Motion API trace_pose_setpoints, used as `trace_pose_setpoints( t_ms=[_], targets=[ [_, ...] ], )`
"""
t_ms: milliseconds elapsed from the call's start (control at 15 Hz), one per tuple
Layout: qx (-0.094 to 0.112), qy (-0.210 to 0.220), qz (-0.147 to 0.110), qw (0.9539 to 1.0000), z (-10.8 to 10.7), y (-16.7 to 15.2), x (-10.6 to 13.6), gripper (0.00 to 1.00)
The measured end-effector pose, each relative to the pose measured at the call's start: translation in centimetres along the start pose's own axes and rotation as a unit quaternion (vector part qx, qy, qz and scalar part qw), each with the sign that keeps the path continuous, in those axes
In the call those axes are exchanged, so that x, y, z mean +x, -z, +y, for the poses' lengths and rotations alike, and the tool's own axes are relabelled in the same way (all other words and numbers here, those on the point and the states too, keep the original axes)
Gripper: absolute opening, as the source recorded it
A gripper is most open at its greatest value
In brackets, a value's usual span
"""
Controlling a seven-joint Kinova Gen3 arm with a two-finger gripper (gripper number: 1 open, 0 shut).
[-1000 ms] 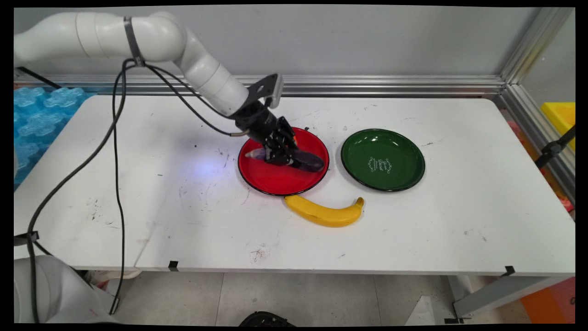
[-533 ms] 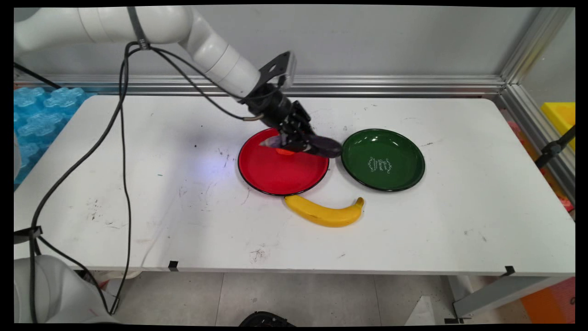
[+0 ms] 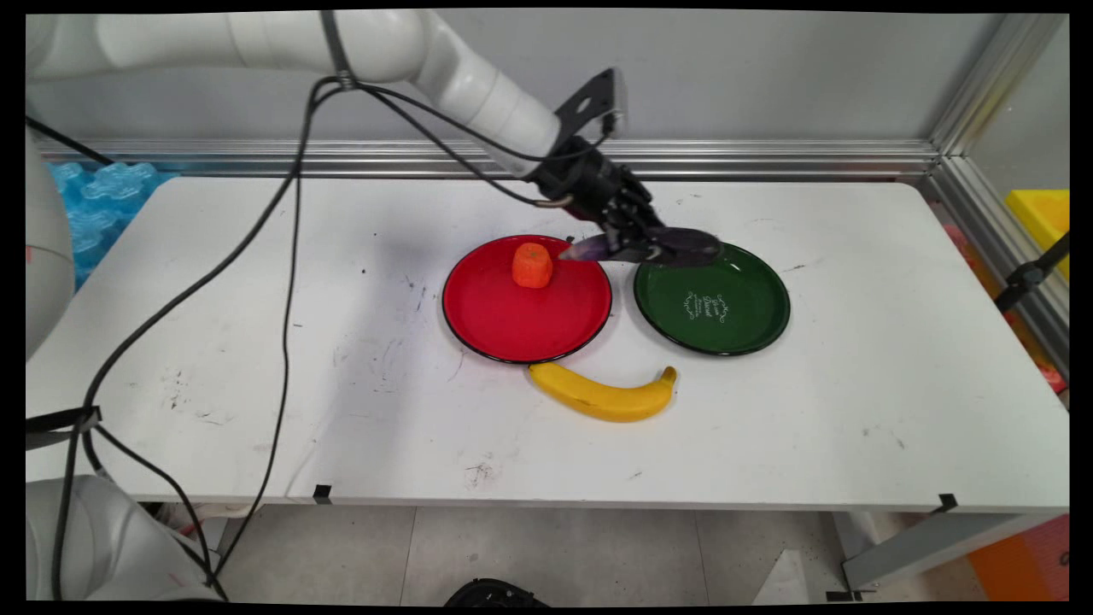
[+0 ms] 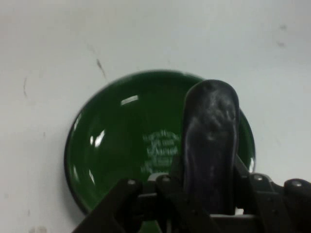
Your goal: Place the picked object on the green plate
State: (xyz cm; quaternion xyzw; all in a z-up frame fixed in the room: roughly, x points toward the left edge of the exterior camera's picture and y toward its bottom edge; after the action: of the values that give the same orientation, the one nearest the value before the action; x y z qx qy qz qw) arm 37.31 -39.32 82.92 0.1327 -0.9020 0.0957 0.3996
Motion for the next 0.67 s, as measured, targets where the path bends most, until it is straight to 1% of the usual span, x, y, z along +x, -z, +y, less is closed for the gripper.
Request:
trace_pose_setpoints(
  t_ms=[267, 667],
  targets=[
    [0.011, 0.004, 0.016, 0.9998, -1.0, -3.4, 1.3, 0.00],
    [0.021, -0.002, 0.020, 0.9996, -2.3, -8.7, 1.6, 0.00]
  ],
)
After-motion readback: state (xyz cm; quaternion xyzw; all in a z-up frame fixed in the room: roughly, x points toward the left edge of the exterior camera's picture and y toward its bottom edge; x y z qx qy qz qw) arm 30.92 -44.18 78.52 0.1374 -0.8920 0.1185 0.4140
